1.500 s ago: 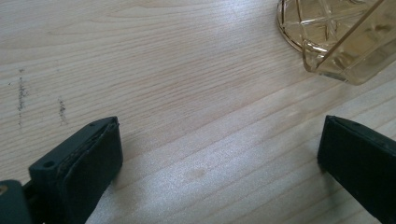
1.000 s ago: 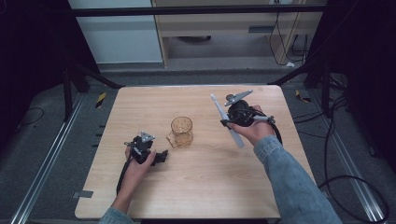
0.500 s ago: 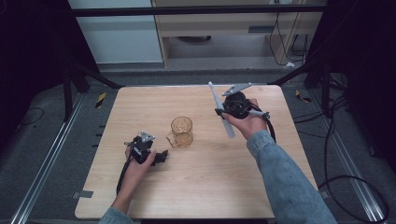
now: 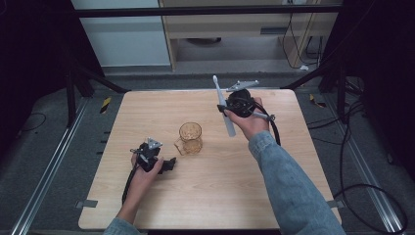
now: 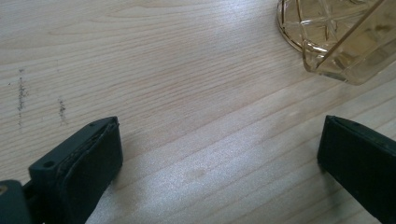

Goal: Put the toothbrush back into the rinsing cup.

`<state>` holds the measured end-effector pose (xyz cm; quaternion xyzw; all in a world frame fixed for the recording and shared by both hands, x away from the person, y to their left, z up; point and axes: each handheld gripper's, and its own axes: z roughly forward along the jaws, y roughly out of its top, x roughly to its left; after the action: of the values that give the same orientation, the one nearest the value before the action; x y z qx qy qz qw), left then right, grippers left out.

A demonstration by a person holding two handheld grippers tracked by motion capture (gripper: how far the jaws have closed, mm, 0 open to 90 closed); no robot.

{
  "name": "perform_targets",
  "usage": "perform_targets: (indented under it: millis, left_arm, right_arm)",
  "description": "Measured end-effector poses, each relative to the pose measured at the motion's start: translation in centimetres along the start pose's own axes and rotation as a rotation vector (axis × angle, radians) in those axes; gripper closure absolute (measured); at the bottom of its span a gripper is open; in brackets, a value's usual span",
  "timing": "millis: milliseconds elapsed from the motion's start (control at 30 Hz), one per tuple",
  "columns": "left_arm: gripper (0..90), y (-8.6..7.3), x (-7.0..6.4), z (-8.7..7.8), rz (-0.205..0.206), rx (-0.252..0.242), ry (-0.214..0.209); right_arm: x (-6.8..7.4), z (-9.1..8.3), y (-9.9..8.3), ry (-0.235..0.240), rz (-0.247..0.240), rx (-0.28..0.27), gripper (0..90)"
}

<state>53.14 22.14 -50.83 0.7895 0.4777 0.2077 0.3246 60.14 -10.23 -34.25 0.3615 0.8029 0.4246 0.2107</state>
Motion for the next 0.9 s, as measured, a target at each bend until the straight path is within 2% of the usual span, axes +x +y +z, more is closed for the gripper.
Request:
perform_targets:
  millis: [133,533,700,900]
  left_arm:
    - [0.0,0.0,0.0,0.0,0.000,0.000,0.000]
    - [0.0,0.0,0.0,0.0,-0.001,-0.002,0.000]
    - [0.0,0.0,0.0,0.0,-0.001,-0.002,0.000]
    - [0.0,0.0,0.0,0.0,0.001,-0.002,0.000]
  right_arm:
    - [0.0,0.3,1.0,-0.007,0.025,-0.040,67.2]
    - [-0.1,0.9,3.1,-0.022,0.047,-0.107,67.2]
    - [0.0,1.3,4.1,-0.019,0.081,-0.148,67.2]
    - [0.2,1.8,4.6,-0.022,0.089,-0.166,67.2]
